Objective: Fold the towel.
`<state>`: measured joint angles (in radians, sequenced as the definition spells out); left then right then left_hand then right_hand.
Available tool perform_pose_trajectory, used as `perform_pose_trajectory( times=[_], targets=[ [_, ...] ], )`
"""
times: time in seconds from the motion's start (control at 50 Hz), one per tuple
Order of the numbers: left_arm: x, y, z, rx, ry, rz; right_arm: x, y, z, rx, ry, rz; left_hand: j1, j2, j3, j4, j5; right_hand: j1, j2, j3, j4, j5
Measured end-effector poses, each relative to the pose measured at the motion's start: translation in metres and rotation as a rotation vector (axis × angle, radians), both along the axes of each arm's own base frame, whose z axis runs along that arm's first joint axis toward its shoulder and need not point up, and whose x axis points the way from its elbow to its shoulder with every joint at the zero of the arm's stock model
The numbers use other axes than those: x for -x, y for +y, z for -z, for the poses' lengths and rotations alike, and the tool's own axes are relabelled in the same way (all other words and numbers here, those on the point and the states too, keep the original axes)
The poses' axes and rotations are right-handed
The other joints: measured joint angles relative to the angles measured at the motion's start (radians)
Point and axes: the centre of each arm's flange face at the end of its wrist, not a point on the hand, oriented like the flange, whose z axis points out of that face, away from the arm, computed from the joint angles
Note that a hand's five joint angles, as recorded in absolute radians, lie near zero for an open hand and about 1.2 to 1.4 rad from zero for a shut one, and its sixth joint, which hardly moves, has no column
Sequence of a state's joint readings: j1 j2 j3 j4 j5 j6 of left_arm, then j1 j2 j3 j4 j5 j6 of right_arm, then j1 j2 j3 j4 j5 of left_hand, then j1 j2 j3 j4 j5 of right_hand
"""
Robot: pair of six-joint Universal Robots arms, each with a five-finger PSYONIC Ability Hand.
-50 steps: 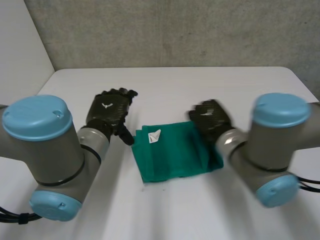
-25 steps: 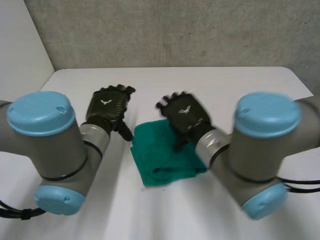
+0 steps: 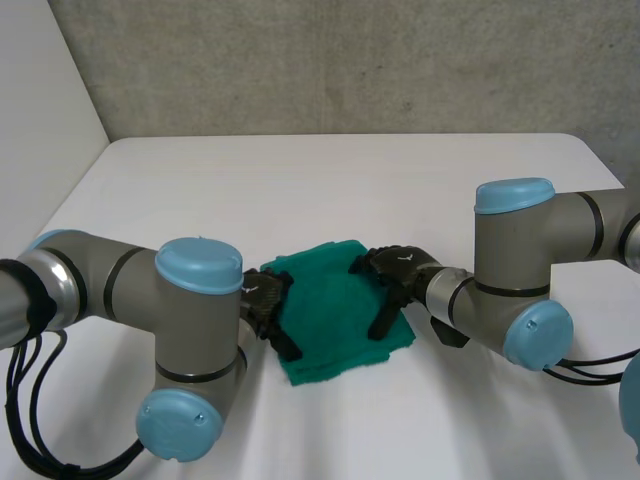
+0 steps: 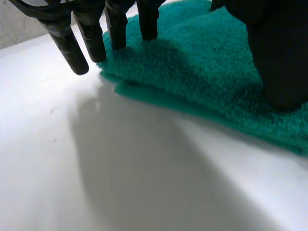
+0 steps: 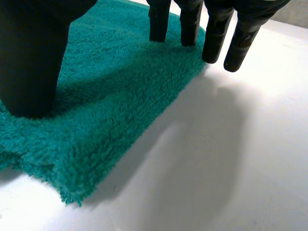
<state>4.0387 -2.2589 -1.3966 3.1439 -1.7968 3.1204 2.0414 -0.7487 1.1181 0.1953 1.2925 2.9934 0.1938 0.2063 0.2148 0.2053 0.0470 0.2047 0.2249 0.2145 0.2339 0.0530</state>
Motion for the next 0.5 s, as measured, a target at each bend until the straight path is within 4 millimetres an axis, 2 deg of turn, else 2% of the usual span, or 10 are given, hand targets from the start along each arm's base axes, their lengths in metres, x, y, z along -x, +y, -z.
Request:
perform_pose_trajectory(
  times=[0.14, 0.16, 0.24, 0.26, 0.34, 0.4, 0.42, 0.44, 0.46, 0.5],
  targets=[
    [-0.002, 0.003, -0.005, 0.001, -0.006, 0.000, -0.001, 0.002, -0.014, 0.046, 0.013, -0.020, -0.001, 0.000, 0.000, 0.000, 0.000, -0.018, 0.000, 0.000, 0.000, -0.001],
    [0.000, 0.003, -0.014, 0.024, 0.013, 0.005, 0.000, 0.002, -0.028, 0.080, 0.003, -0.019, -0.001, 0.000, 0.000, 0.000, 0.000, -0.018, 0.000, 0.000, 0.000, -0.001],
    [0.003, 0.001, -0.042, 0.087, 0.065, 0.010, 0.003, 0.003, -0.057, 0.150, -0.022, 0.004, -0.002, 0.000, 0.000, 0.000, 0.000, -0.018, 0.000, 0.000, 0.000, -0.001],
    [0.003, 0.001, -0.042, 0.087, 0.065, 0.010, 0.003, 0.003, -0.057, 0.150, -0.022, 0.004, -0.002, 0.000, 0.000, 0.000, 0.000, -0.018, 0.000, 0.000, 0.000, -0.001],
    [0.001, -0.005, -0.103, 0.218, 0.170, -0.001, 0.018, 0.002, -0.121, 0.324, -0.083, 0.120, -0.003, 0.000, 0.000, 0.000, 0.000, -0.018, 0.000, 0.000, 0.000, -0.001],
    [-0.010, -0.011, -0.142, 0.294, 0.225, -0.027, 0.034, 0.002, -0.161, 0.437, -0.126, 0.233, -0.003, 0.000, 0.000, 0.000, 0.000, -0.018, 0.000, -0.002, 0.000, -0.001],
    [-0.019, -0.015, -0.162, 0.330, 0.249, -0.044, 0.045, 0.002, -0.179, 0.488, -0.144, 0.295, -0.003, 0.000, 0.000, 0.000, 0.000, -0.018, 0.000, -0.002, 0.000, -0.001],
    [-0.025, -0.017, -0.175, 0.351, 0.262, -0.055, 0.052, 0.002, -0.189, 0.515, -0.153, 0.333, -0.003, 0.000, 0.000, 0.000, 0.000, -0.018, 0.000, -0.002, 0.000, -0.001],
    [-0.025, -0.017, -0.175, 0.351, 0.262, -0.055, 0.052, 0.002, -0.189, 0.515, -0.153, 0.333, -0.003, 0.000, 0.000, 0.000, 0.000, -0.018, 0.000, -0.002, 0.000, -0.001],
    [-0.043, -0.019, -0.205, 0.392, 0.288, -0.078, 0.066, 0.001, -0.205, 0.558, -0.164, 0.399, -0.003, 0.000, 0.000, 0.000, -0.002, -0.018, 0.000, -0.002, 0.000, -0.001]
  ],
)
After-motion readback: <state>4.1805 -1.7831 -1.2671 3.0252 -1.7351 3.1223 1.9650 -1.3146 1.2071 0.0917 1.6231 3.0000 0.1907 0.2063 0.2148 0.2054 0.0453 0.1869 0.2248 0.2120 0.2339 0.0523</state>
